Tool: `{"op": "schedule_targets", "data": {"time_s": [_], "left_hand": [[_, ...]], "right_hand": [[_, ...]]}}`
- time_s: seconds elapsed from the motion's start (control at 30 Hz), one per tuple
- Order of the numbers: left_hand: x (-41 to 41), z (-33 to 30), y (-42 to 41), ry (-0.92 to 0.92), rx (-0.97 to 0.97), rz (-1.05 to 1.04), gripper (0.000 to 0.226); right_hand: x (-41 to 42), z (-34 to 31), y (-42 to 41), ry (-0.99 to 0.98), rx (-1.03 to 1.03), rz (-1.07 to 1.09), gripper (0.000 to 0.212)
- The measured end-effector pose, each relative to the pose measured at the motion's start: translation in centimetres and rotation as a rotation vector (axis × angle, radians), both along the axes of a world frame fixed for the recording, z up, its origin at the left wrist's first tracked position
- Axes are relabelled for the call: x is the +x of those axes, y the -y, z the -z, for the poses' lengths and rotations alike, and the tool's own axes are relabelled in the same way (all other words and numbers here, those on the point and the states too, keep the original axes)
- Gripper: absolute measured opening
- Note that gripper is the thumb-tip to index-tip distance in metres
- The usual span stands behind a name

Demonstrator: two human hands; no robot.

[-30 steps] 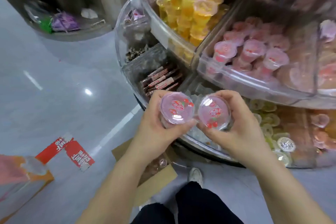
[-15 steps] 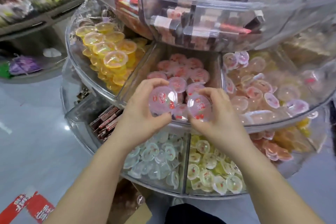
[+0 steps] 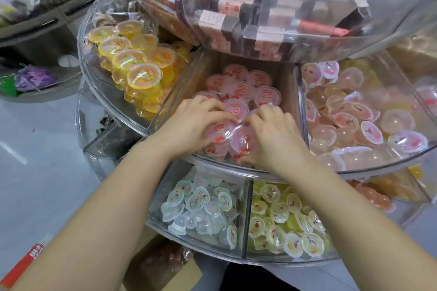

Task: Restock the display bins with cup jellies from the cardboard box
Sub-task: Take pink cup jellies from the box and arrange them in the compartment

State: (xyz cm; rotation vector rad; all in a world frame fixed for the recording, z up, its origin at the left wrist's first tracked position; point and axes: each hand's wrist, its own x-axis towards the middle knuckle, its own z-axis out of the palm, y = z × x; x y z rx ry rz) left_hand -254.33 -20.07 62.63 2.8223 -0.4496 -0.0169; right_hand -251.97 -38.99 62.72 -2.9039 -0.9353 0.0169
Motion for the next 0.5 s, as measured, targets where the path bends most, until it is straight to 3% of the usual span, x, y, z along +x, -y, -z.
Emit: {"op": "schedule_targets", "data": {"time_s": [0.07,0.17,0.27,0.37,0.5], "left_hand": [[-0.1,0.1,-0.3,0.027,0.035,0.012,0.071],[-0.8,0.2,-0.3,0.086,-0.007,-0.066,0.078],[-1.2,0.5,-0.3,0.113,-0.076,-0.115,0.066],[-1.1,0.2,-0.9,0.027,-0.192,-0.042,0.059],[-1.1,0.0,-1.0,0.011,-0.210,-0.047,0.053]], "right_hand": [[0.3,-0.5,0.6,-0.111,0.040,-0.020,0.086],[0.1,-1.1,1.1,-0.155,0.126,-0.036,0.078],[-0.2,-1.1,0.9,-0.138,0.178,-0.009,0.070],[-0.4,-1.0,0.7,-0.156,0.237,0.043,0.067],[-0.9,-0.7,0.6,-0.177,0.275,0.083,0.071]]}}
